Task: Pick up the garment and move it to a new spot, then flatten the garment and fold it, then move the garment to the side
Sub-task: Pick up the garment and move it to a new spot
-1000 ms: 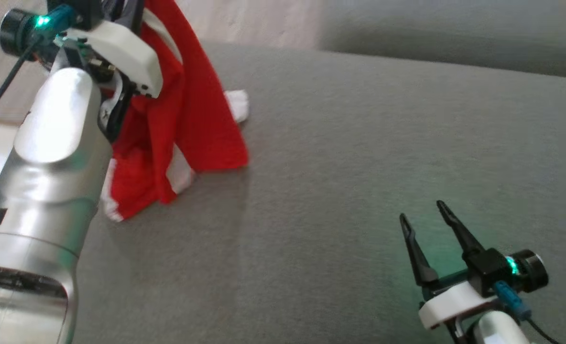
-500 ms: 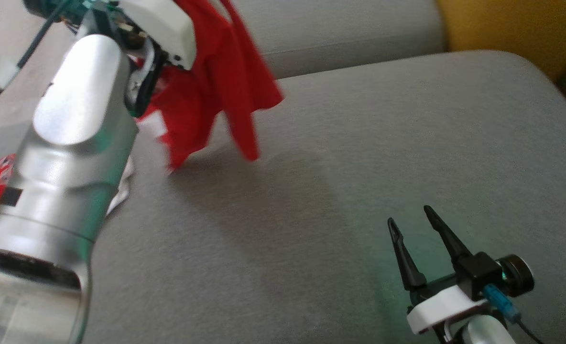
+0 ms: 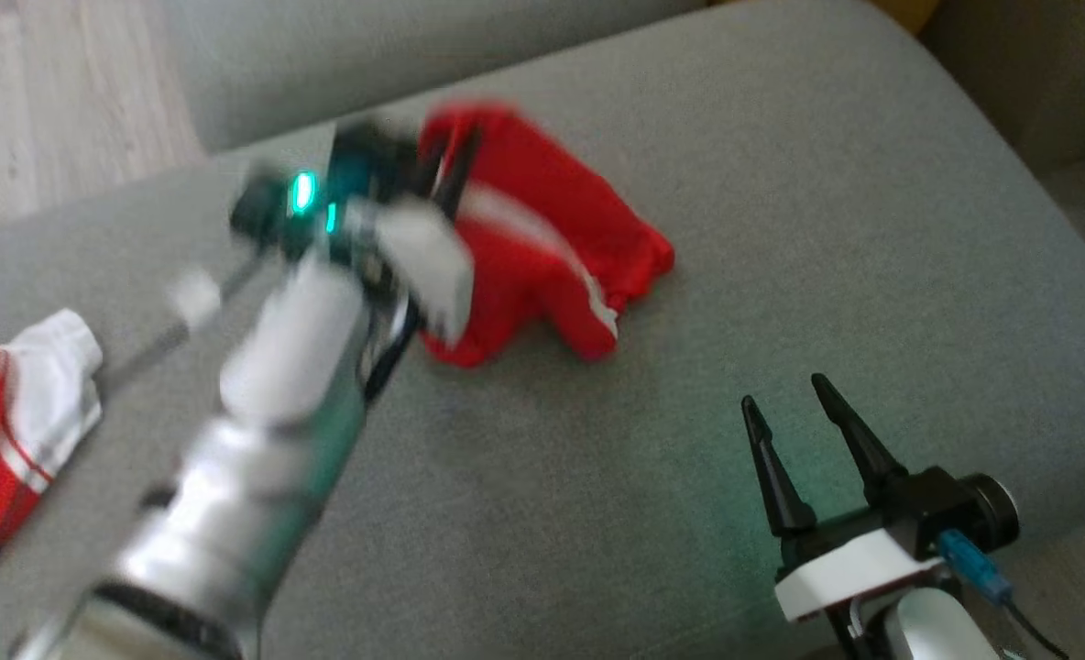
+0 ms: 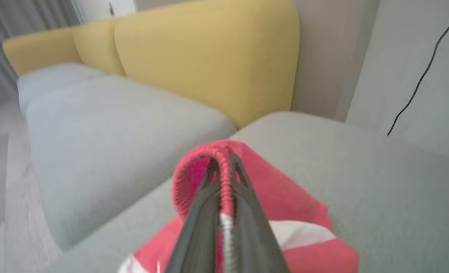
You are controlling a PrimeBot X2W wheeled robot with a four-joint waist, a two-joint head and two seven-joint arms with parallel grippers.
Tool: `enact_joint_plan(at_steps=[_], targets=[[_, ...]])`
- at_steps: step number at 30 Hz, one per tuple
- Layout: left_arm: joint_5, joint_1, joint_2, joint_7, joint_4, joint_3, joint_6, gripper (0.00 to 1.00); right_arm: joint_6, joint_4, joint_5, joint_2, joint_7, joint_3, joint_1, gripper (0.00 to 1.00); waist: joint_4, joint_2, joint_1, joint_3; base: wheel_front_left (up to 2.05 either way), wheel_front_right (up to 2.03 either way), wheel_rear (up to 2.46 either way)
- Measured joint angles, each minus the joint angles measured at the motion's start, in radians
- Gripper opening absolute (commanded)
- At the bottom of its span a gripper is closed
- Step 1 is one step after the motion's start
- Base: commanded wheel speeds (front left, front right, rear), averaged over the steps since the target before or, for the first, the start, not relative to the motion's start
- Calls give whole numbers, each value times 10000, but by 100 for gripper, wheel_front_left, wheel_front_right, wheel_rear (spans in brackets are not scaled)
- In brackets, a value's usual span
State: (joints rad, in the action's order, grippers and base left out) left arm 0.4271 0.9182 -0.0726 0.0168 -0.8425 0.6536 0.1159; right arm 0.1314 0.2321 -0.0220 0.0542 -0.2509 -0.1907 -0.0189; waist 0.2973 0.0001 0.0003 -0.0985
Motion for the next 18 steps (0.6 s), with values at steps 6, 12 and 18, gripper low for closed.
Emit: enact_joint_plan(at_steps=[6,12,18], targets=[[151,-1677,77,-1611,-928,42,-280,0,0,-46,-119,-38,0,10,-213,100,109,0,0,-720,0,0,0],[194,-1903,267,-2502,-1055,96,-752,100,0,-40,-73,-54,0,249,-158,100,-202,0,-2,-713,0,0,0],[-368,-2805,261,-2662,374,-63,-1990,100,0,12,81,-58,0,441,58,100,-753,0,-3,-109,0,0,0]])
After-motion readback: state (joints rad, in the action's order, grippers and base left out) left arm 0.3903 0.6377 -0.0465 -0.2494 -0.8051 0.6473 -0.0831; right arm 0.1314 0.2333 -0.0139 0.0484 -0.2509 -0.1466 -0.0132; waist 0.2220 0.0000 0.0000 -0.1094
